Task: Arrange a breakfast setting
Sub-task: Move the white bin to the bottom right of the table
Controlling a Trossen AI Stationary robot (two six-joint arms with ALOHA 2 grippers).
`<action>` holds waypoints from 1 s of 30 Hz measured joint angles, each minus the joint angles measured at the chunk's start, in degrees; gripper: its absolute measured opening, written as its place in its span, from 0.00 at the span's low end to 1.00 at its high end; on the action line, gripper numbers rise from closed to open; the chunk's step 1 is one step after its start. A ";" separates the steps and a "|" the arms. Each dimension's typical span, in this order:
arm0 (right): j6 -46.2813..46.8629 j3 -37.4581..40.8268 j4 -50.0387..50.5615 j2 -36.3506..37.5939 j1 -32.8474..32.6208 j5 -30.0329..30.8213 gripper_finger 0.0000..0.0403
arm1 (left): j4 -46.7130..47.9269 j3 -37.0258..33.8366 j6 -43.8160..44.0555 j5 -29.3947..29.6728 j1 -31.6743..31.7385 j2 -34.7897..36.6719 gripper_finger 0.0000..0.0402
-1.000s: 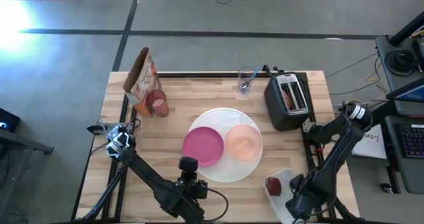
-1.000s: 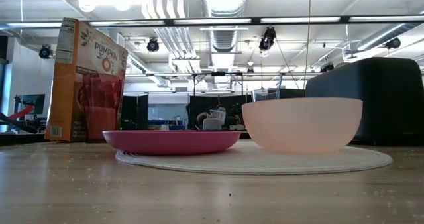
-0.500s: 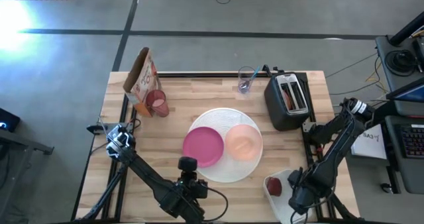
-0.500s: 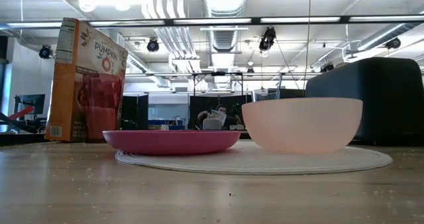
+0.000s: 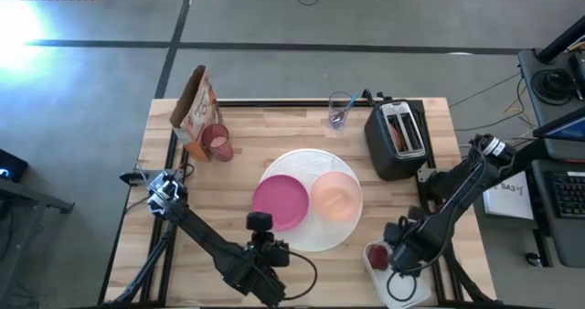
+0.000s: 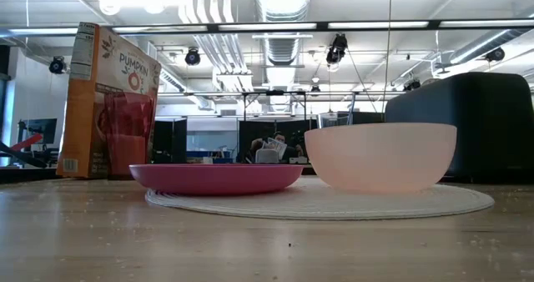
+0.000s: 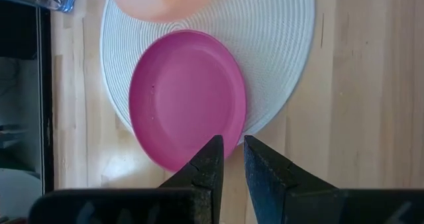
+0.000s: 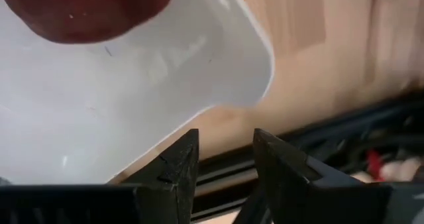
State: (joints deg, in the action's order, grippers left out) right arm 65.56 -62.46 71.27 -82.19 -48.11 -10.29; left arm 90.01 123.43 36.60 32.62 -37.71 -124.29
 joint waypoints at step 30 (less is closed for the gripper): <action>-25.92 -1.33 -9.21 -0.44 1.80 18.80 0.25 | 0.01 0.31 -1.79 -0.11 2.03 0.15 0.11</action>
State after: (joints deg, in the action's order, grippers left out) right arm 39.64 -63.78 62.06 -82.63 -46.32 8.51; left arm 90.02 123.74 34.81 32.51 -35.68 -124.14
